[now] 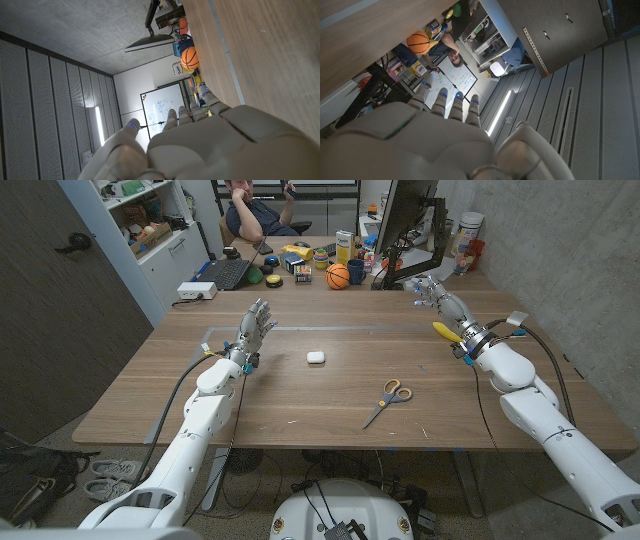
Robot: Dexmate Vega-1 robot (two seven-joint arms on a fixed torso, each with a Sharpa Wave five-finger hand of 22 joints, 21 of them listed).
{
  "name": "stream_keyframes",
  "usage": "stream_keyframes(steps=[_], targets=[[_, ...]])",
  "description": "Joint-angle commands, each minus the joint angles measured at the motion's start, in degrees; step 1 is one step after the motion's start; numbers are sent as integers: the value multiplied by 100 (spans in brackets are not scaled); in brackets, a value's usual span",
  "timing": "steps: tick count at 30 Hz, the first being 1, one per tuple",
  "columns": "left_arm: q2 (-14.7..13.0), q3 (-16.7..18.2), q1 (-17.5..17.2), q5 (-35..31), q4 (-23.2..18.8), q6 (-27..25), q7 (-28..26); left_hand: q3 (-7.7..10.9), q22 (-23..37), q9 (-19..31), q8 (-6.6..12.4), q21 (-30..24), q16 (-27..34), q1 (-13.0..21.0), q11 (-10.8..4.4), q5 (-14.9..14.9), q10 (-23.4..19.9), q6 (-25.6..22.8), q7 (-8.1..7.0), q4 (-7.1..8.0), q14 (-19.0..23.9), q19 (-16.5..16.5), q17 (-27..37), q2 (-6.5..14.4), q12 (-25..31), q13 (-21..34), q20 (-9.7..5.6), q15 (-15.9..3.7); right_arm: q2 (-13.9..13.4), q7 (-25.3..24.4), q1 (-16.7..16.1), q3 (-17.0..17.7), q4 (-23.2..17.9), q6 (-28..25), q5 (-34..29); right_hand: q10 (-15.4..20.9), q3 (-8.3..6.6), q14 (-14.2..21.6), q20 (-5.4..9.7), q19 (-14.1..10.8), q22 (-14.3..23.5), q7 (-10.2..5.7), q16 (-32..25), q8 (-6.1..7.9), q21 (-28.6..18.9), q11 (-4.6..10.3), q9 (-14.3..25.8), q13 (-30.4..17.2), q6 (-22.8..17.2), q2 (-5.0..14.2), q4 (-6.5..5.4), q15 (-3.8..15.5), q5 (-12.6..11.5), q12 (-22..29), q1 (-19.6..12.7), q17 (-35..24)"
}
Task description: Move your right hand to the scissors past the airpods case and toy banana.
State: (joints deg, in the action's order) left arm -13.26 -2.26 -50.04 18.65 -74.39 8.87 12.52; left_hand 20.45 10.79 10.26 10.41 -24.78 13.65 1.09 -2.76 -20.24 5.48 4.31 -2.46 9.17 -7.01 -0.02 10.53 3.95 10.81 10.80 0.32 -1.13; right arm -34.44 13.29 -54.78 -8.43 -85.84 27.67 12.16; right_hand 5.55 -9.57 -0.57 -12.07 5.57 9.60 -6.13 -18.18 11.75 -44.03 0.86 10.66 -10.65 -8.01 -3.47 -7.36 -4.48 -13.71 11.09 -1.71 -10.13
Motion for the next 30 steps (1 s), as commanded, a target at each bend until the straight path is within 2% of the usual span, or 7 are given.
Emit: stream_keyframes(steps=[1, 8, 13, 16, 21, 27, 30], targets=[[38, 65, 20, -72, 31, 37, 82, -21, 29, 31, 16, 10, -4, 14, 14, -34, 34, 41, -33, 8, -32, -23, 23, 152, 38, 8, 1, -8, -551, 169, -347, 90, -752, -119, -406, 87, 34, 49, -12, -43, 13, -8, 33, 35, 45, 0, 9, -19, -83, -71, 0, 9, -17, 57, -9, 1], [38, 62, 50, -96, 70, 49, 143, -29, 29, 31, 18, 18, -5, 14, 14, -39, 34, 39, -32, 8, -29, -20, 23, 153, 38, 8, -3, -9, -763, 156, -535, 147, -1121, -120, -752, 106, 45, 60, -12, -71, 11, -30, 43, 26, 65, -5, 8, -18, -85, -82, 13, -4, -22, 57, -28, 2], [35, 59, 60, -108, 75, 60, 179, -36, 30, 31, 19, 22, -5, 14, 13, -42, 34, 37, -30, 8, -26, -16, 24, 153, 38, 8, 3, -11, -915, 105, -630, 152, -1364, -174, -1163, 1, 69, 10, -19, -110, 4, -117, 101, -11, 136, -13, 6, -15, -49, -105, 52, -35, -37, 2, -90, 5], [30, 58, 59, -114, 72, 55, 198, -39, 30, 31, 19, 28, -7, 14, 10, -44, 32, 38, -32, 8, -27, -20, 24, 153, 38, 8, 6, -10, -943, 77, -652, 146, -1406, -119, -1303, -92, 89, -10, -22, -115, 1, -127, 139, -83, 207, -28, 7, -15, 113, -124, 82, -47, -48, -33, -136, 5], [24, 60, 57, -118, 69, 56, 221, -47, 30, 31, 19, 36, -8, 14, 6, -48, 28, 37, -34, 8, -25, -19, 24, 153, 39, 8, 14, -9, -992, 107, -646, 94, -1457, -82, -1480, -178, 107, -47, -24, -106, -2, -222, 180, -105, 277, -44, 6, -15, 189, -152, 118, -79, -59, -57, -187, 5], [16, 62, 57, -111, 57, 29, 254, -58, 31, 31, 21, 42, -9, 13, 19, -52, 36, 34, -32, 9, -21, -12, 24, 151, 35, 8, 15, -4, -1119, 5, -569, -17, -1549, 52, -2195, -272, 42, -98, -23, -66, -7, -414, 264, -108, 460, 5, 5, -12, 322, -92, 269, -69, -114, -57, -476, 5], [14, 59, 53, -117, 46, 5, 256, -65, 31, 30, 20, 46, -10, 10, 20, -53, 32, 35, -34, 11, -21, -11, 24, 148, 36, 8, 17, -5, -1198, -15, -508, -90, -1599, 110, -2560, -331, -3, -139, -24, -49, -7, -407, 309, -120, 548, 12, 5, -11, 424, -49, 348, -58, -136, -64, -630, 6]])
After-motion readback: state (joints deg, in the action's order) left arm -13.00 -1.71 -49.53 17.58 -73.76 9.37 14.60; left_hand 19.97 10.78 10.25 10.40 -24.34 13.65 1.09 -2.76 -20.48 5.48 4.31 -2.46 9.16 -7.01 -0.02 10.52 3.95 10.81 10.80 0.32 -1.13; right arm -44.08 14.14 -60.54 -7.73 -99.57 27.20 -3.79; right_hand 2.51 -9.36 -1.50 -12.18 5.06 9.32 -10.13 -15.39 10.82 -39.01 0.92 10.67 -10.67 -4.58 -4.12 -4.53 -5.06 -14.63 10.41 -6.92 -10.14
